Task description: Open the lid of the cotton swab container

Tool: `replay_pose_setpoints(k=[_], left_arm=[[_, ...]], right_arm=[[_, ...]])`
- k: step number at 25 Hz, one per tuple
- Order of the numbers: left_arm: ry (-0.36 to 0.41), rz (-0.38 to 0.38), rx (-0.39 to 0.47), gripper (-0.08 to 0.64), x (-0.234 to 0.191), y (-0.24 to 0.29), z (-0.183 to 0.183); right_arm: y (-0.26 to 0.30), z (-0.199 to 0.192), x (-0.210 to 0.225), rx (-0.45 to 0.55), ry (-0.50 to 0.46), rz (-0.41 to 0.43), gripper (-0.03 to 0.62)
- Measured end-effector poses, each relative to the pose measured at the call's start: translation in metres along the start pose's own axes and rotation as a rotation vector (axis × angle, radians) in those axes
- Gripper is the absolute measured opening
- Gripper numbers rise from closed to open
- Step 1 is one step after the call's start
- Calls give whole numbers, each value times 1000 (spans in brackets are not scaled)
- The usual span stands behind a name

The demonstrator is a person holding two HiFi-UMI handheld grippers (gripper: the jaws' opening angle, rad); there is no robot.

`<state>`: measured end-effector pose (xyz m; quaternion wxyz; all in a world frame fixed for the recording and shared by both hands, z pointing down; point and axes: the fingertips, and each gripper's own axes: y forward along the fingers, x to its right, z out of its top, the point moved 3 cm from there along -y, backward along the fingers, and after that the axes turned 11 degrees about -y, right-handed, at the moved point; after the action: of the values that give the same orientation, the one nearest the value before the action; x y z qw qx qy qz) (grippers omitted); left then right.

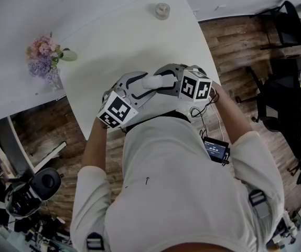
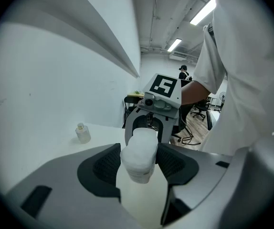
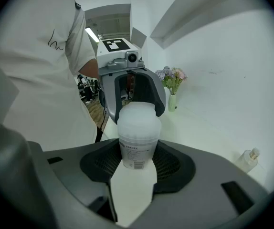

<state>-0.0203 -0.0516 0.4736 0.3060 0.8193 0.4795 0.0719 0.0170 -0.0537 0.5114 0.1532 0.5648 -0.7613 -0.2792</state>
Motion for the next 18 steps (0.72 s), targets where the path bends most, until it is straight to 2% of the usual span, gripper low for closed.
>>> replay_pose_setpoints(k=[7, 18], left_arm=[[-43, -17, -21, 250, -1, 3, -4], [-68, -60, -74, 247, -3, 4, -9]], right_arm=[[1, -5, -1, -23, -23, -4, 196], [5, -6, -2, -39, -41, -9, 196]])
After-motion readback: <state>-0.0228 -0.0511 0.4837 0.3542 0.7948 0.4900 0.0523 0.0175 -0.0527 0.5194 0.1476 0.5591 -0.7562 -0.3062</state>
